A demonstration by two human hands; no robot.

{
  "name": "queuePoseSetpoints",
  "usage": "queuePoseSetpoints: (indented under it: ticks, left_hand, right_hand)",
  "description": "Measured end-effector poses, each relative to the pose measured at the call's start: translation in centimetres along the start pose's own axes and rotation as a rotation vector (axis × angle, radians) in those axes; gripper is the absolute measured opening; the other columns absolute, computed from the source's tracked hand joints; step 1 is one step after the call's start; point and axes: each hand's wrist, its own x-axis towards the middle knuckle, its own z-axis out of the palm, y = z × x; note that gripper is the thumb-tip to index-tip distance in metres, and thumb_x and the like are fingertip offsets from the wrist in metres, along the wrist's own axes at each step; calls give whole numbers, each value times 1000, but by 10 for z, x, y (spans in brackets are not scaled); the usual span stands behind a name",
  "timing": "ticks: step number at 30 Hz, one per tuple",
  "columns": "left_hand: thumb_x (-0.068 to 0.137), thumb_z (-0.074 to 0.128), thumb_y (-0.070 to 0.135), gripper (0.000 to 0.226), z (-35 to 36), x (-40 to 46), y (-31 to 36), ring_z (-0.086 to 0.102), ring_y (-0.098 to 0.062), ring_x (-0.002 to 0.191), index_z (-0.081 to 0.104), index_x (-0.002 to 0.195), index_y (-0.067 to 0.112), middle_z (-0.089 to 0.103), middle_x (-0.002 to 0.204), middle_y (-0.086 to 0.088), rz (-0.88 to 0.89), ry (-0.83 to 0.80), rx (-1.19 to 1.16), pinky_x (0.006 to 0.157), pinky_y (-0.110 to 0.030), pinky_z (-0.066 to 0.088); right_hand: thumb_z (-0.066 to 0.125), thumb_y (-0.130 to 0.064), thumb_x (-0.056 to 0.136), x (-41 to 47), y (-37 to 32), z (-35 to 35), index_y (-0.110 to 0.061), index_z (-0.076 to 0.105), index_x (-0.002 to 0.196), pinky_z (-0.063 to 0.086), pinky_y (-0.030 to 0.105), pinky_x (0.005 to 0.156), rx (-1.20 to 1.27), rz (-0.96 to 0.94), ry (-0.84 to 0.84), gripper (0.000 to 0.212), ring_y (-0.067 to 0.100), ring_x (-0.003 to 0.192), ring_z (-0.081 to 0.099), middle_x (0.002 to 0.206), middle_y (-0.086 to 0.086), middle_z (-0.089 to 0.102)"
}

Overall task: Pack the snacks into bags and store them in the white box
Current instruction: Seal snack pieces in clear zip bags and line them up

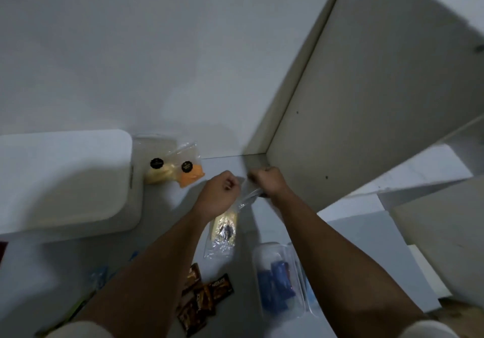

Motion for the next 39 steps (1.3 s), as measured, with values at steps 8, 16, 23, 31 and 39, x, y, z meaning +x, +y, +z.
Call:
queuePoseSetpoints:
  ticks: [8, 16, 23, 31, 39]
  left_hand:
    - [97, 45, 11, 25, -53, -79, 25, 55, -24, 68, 59, 77, 10, 58, 72, -13, -53, -16, -262, 69, -40, 46]
    - [97, 44, 17, 28, -105, -172, 14, 67, -32, 92, 65, 100, -1, 69, 103, -26, -105, 104, -397, 96, -54, 55]
    - [92, 44, 14, 23, -132, -225, 16, 67, -32, 89, 64, 87, 3, 70, 89, -17, -121, 156, -454, 85, -44, 58]
    - [94, 55, 22, 24, -148, -252, 2, 73, -31, 97, 68, 95, 2, 73, 98, -20, -94, 164, -373, 84, -43, 62]
    - [82, 61, 37, 41, -155, -266, -3, 42, -22, 53, 40, 54, 16, 41, 54, 0, -156, 318, 256, 59, -28, 32]
  right_hand:
    - [67, -50, 87, -111, -24, 20, -16, 73, 97, 59, 42, 80, 283, 85, -438, 36, 25, 87, 66, 95, 8, 69]
    - [66, -23, 92, -212, -8, 65, -3, 77, 106, 60, 41, 89, 331, -190, -520, 26, 27, 103, 73, 111, 16, 76]
    - [74, -21, 90, -259, -2, 93, 3, 75, 109, 59, 47, 94, 300, -326, -496, 31, 34, 102, 74, 106, 18, 77]
    - [69, -15, 95, -275, 5, 117, 2, 78, 100, 60, 56, 88, 145, -445, -371, 19, 39, 101, 73, 102, 23, 76]
    - [71, -25, 93, -270, 6, 118, -14, 78, 81, 64, 48, 75, -256, -532, 6, 18, 20, 78, 75, 83, 4, 78]
